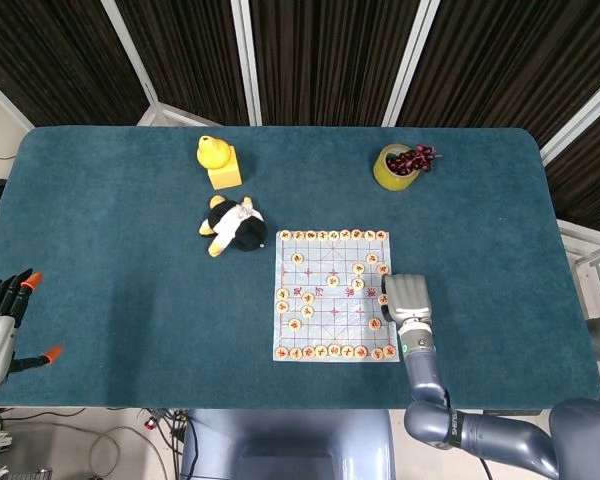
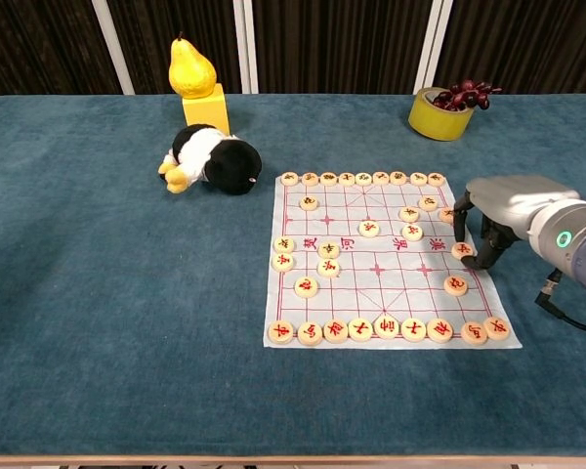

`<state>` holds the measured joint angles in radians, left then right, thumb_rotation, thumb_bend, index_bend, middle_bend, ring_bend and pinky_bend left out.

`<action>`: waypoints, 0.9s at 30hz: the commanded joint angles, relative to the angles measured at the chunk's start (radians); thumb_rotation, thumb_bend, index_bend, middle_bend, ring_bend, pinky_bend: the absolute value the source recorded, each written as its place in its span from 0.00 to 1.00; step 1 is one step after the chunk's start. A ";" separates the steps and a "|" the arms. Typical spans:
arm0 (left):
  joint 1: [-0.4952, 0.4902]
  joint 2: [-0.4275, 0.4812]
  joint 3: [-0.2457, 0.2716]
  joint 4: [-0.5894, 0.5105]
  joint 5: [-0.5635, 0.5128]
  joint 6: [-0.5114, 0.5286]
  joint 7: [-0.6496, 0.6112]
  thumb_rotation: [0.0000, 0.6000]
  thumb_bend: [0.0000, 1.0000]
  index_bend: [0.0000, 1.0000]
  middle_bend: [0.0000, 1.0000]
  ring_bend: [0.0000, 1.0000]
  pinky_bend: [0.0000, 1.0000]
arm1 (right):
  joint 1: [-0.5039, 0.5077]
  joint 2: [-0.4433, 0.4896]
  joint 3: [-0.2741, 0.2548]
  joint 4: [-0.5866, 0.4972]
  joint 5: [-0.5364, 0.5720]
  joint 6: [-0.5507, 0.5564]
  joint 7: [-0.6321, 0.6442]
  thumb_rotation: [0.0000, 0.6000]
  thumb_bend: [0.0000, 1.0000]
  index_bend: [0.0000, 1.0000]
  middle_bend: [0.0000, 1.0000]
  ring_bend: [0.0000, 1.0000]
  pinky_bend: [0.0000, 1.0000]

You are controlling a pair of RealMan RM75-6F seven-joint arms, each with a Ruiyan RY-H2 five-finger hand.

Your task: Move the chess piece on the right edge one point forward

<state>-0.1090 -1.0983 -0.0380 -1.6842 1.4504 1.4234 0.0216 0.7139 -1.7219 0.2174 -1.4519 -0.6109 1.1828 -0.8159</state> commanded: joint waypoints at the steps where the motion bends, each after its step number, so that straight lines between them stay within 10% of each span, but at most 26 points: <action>1: 0.000 0.000 0.000 0.000 0.000 -0.001 0.000 1.00 0.00 0.00 0.00 0.00 0.00 | 0.001 0.005 0.004 -0.005 -0.007 0.004 0.003 1.00 0.47 0.54 1.00 1.00 1.00; 27: -0.004 -0.001 -0.002 -0.004 -0.009 -0.007 0.005 1.00 0.00 0.00 0.00 0.00 0.00 | 0.048 -0.020 0.052 0.081 0.022 -0.023 -0.002 1.00 0.46 0.54 1.00 1.00 1.00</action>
<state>-0.1127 -1.0996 -0.0401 -1.6877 1.4415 1.4162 0.0268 0.7615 -1.7409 0.2696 -1.3719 -0.5879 1.1601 -0.8191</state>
